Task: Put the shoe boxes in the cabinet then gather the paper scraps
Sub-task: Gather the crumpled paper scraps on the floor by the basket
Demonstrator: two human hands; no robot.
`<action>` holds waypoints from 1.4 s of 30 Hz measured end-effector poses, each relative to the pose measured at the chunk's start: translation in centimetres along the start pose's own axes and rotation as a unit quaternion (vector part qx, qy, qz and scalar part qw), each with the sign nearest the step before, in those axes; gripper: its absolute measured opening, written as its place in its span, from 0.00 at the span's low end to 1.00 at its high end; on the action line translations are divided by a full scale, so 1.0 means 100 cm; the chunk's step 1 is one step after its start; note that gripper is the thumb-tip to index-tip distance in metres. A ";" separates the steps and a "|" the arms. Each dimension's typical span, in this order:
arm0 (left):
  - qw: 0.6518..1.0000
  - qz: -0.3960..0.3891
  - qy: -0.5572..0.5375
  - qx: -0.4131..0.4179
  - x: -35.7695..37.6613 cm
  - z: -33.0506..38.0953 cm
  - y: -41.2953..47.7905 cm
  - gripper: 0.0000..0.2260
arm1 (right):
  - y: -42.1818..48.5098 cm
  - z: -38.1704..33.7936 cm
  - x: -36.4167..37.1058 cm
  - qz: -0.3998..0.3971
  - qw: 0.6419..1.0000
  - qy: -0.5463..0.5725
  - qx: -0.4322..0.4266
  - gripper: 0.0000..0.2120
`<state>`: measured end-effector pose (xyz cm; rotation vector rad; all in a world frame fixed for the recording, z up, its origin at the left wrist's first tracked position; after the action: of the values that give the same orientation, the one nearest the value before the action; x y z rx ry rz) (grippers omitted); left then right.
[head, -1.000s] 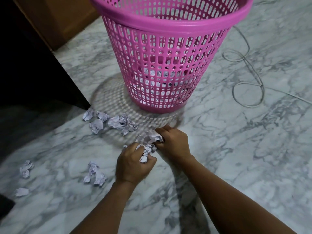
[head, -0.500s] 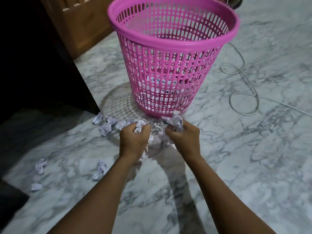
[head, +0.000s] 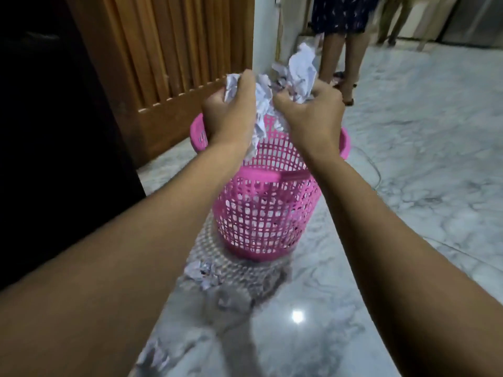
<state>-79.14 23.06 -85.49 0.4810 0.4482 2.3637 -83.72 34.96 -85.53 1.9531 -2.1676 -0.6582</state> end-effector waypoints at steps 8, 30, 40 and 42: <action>0.808 -0.372 0.456 -0.028 0.016 -0.060 0.044 0.15 | 0.038 0.056 0.030 -0.276 0.883 -0.356 0.131 0.22; 0.698 -0.359 0.584 -0.206 -0.277 -0.153 -0.201 0.39 | -0.229 0.144 0.078 -0.285 0.918 -0.277 -0.010 0.17; 0.668 -0.353 0.655 -0.025 -0.297 -0.196 -0.243 0.22 | -0.259 0.246 0.088 -0.342 0.853 -0.380 0.105 0.13; 0.673 -0.341 0.657 -0.004 -0.295 -0.203 -0.242 0.16 | -0.255 0.250 0.091 -0.346 0.865 -0.349 0.102 0.10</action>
<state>-54.23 16.63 -120.22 -1.3303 0.9916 1.5438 -71.72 30.13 -120.06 3.0053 -1.8096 -1.4918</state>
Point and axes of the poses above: each hand's wrist, its own y-axis towards the middle knuckle, its own x-axis out of the palm, z = x × y, the point moved 3 cm from there along y, towards the middle knuckle, and after that the axes turned 10 degrees about x, right-handed, at the moved point
